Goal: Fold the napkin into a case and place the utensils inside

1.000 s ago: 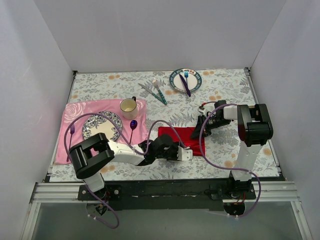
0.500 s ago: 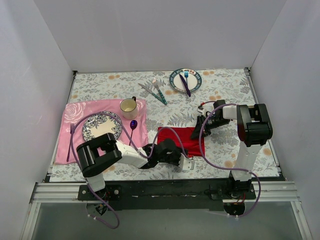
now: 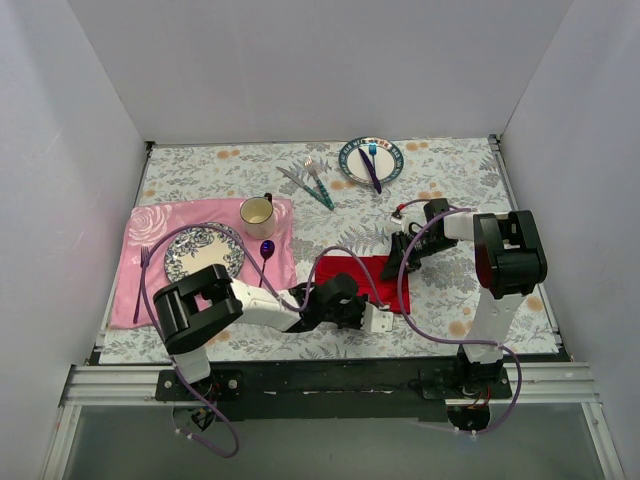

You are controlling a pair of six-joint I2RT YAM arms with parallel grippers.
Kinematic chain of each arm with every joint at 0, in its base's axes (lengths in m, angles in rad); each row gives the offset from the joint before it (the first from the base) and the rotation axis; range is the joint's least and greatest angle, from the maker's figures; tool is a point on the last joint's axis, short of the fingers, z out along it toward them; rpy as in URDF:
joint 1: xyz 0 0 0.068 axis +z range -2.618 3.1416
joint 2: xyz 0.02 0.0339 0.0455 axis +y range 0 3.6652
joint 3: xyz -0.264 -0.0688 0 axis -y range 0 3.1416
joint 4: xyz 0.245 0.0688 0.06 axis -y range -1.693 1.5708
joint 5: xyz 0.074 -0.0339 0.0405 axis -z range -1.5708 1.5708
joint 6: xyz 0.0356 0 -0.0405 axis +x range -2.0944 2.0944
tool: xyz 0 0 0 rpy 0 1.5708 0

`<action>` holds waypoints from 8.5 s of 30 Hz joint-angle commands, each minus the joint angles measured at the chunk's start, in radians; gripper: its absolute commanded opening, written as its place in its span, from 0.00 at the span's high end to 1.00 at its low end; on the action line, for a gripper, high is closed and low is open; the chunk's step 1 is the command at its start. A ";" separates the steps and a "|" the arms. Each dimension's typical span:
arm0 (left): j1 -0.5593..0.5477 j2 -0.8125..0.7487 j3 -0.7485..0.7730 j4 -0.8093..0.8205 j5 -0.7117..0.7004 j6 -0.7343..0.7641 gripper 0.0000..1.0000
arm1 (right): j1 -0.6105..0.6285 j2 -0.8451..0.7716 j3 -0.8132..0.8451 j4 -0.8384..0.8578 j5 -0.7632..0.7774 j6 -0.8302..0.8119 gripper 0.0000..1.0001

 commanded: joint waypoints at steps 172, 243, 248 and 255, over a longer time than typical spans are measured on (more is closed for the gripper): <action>0.373 0.247 0.447 -0.074 0.515 -0.556 0.25 | -0.026 -0.077 0.172 -0.365 -0.079 -0.539 0.99; 0.482 0.409 0.530 -0.029 0.734 -1.148 0.99 | -0.015 -0.111 0.141 -0.170 0.028 -0.389 0.74; 0.482 0.411 0.537 -0.034 0.730 -1.145 0.88 | -0.015 -0.098 0.150 -0.173 0.014 -0.386 0.99; 0.480 0.374 0.546 -0.055 0.676 -1.057 0.59 | -0.015 -0.108 0.143 -0.199 -0.003 -0.420 0.99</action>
